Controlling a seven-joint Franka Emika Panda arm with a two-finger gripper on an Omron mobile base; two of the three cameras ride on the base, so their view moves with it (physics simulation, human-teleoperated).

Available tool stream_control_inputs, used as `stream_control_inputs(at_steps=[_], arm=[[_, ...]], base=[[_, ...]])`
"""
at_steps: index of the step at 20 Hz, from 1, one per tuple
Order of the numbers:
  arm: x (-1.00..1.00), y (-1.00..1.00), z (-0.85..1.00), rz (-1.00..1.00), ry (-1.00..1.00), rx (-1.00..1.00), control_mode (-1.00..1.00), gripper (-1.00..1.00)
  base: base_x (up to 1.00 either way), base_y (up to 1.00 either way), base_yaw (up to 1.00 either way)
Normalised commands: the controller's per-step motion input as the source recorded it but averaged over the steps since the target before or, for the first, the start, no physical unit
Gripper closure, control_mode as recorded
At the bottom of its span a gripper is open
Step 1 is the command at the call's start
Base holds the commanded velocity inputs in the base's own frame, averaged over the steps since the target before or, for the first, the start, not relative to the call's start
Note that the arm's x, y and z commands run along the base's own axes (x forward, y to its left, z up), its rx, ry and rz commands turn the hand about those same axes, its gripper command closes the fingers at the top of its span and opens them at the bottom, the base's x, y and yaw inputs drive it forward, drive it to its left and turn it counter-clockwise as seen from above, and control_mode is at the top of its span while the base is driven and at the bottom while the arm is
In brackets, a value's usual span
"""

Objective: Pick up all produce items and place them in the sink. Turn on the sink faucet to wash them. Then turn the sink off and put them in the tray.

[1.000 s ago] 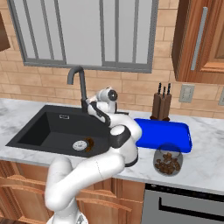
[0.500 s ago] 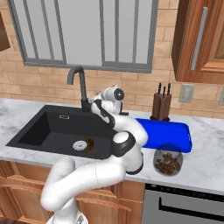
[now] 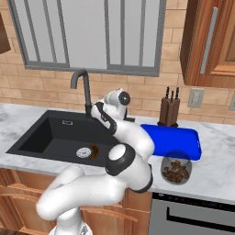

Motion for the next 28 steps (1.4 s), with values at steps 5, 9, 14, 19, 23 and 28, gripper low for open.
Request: stream_control_inputs(at_steps=[5,9,14,19,23,28], arm=[[-0.85,0.00,0.20,-0.09,0.11,0.00,-1.00,-1.00],[-0.79,0.00,0.20,-0.14,0.18,0.00,-1.00,-1.00],[-0.70,0.00,0.20,-0.18,0.20,0.00,-1.00,-1.00],[-0.52,0.00,0.11,-0.18,0.24,0.00,-1.00,-1.00],[-0.24,0.06,0.00,-0.16,0.28,-0.01,-1.00,-1.00],[0.00,0.16,-0.13,-0.11,0.29,-0.01,-1.00,-1.00]], base=[[0.00,0.00,0.00],[0.00,0.00,0.00],[0.00,0.00,0.00],[0.00,0.00,0.00],[0.00,0.00,0.00],[0.00,0.00,0.00]])
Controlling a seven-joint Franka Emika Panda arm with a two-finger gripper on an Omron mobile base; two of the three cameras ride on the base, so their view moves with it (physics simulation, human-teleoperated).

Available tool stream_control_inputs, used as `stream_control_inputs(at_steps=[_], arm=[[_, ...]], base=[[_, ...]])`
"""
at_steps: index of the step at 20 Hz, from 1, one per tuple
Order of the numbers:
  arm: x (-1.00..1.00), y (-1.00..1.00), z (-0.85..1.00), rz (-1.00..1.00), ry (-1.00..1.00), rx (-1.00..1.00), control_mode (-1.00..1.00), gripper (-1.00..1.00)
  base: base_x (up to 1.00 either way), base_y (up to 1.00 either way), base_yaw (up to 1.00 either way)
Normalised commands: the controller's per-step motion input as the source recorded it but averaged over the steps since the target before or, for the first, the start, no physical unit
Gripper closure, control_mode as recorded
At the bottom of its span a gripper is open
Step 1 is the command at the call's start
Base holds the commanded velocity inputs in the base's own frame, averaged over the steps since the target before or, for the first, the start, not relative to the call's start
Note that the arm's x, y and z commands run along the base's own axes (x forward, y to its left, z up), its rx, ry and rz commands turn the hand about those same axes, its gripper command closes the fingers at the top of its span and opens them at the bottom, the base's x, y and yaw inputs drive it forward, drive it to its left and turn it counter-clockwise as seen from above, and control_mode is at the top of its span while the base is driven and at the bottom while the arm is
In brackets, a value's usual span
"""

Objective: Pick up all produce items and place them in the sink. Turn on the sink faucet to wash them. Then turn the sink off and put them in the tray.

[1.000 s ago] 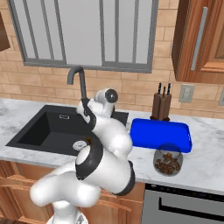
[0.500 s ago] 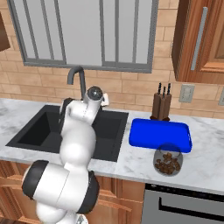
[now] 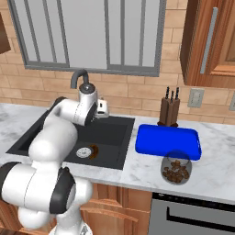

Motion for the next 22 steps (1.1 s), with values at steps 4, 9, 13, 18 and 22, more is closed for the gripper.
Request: stream_control_inputs(at_steps=[4,9,13,18,22], arm=[[0.00,0.19,-0.24,-0.05,0.27,-0.02,-1.00,-1.00],[0.00,0.07,-0.39,0.00,0.13,-0.05,-1.00,-1.00],[0.00,0.05,-0.36,0.00,0.00,-0.06,-1.00,-1.00],[0.00,0.14,-0.41,0.00,0.00,-0.06,-1.00,-1.00],[0.00,0.08,-0.42,0.00,0.00,-0.02,-1.00,-1.00]], base=[[0.00,0.00,0.00],[0.00,0.00,0.00],[0.00,0.00,0.00],[0.00,0.00,0.00],[0.00,0.00,0.00]])
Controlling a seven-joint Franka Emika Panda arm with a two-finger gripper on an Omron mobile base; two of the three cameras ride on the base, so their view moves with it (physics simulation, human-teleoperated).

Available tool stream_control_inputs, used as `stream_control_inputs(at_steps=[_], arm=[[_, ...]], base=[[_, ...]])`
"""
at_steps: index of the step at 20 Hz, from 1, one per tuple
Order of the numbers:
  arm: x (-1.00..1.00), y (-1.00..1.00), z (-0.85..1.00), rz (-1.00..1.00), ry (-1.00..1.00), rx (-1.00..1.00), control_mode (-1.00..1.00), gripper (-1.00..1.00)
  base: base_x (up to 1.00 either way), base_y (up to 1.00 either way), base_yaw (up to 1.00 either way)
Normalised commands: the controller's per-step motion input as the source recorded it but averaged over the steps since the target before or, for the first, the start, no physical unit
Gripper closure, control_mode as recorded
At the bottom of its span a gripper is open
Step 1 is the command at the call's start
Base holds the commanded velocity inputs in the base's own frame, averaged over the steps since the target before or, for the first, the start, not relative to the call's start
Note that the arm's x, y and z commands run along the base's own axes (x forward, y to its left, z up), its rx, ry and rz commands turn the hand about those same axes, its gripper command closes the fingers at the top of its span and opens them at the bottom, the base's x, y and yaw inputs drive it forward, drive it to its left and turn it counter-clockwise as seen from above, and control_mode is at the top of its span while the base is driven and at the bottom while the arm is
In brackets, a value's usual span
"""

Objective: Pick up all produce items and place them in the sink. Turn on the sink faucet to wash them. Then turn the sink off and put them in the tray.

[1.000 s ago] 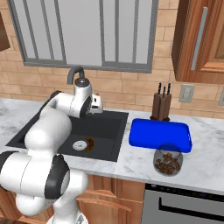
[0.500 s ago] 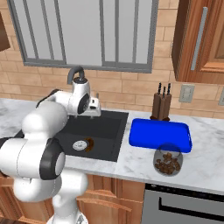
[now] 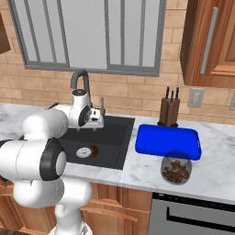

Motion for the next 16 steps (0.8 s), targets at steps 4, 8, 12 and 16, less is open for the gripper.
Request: stream_control_inputs(at_steps=[4,8,12,16], arm=[[0.13,0.20,-0.29,0.00,0.00,0.00,-1.00,-1.00],[0.35,0.31,-0.24,0.00,0.05,0.00,-1.00,-1.00],[0.34,0.28,-0.33,0.00,0.04,0.00,-1.00,-1.00],[0.25,0.10,-0.35,-0.01,0.03,0.00,-1.00,-1.00]], base=[[0.00,0.00,0.00],[0.00,0.00,0.00],[0.00,0.00,0.00],[0.00,0.00,0.00]])
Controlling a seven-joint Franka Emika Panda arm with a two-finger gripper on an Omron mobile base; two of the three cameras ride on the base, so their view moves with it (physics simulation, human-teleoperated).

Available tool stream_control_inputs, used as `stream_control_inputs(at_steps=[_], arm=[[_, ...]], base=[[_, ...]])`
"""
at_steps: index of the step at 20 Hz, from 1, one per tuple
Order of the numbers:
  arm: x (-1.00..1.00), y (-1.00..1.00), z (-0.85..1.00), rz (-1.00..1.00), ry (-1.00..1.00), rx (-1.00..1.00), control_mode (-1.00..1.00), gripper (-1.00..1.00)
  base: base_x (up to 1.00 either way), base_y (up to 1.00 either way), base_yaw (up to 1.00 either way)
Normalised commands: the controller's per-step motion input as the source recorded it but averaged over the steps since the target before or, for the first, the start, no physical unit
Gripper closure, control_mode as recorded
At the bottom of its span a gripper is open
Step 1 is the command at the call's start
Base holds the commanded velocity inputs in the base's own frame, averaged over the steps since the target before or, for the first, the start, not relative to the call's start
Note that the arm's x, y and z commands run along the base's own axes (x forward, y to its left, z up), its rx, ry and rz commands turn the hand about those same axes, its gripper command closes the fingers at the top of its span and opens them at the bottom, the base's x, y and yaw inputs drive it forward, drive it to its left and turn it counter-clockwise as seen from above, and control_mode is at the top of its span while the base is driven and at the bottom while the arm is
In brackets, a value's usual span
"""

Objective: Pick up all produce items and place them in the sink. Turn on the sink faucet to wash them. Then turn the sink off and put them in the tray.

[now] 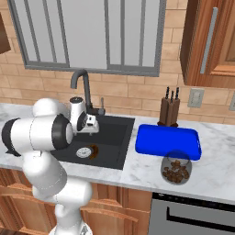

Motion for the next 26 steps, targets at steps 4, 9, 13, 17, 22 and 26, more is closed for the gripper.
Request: stream_control_inputs(at_steps=[4,9,13,17,22,26], arm=[[0.20,0.00,-0.32,-0.03,0.03,0.00,-1.00,-1.00],[0.23,0.00,-0.31,-0.05,0.05,0.00,-1.00,-1.00],[0.28,0.00,-0.31,-0.04,0.05,0.00,-1.00,-1.00],[0.33,-0.01,-0.29,-0.03,0.03,0.00,-1.00,-1.00],[0.31,-0.06,-0.28,0.00,0.04,0.00,-1.00,-1.00],[0.33,-0.07,-0.29,0.00,0.03,0.00,-1.00,-1.00]], base=[[0.00,0.00,0.00],[0.00,0.00,0.00],[0.00,0.00,0.00],[0.00,0.00,0.00],[0.00,0.00,0.00],[0.00,0.00,0.00]])
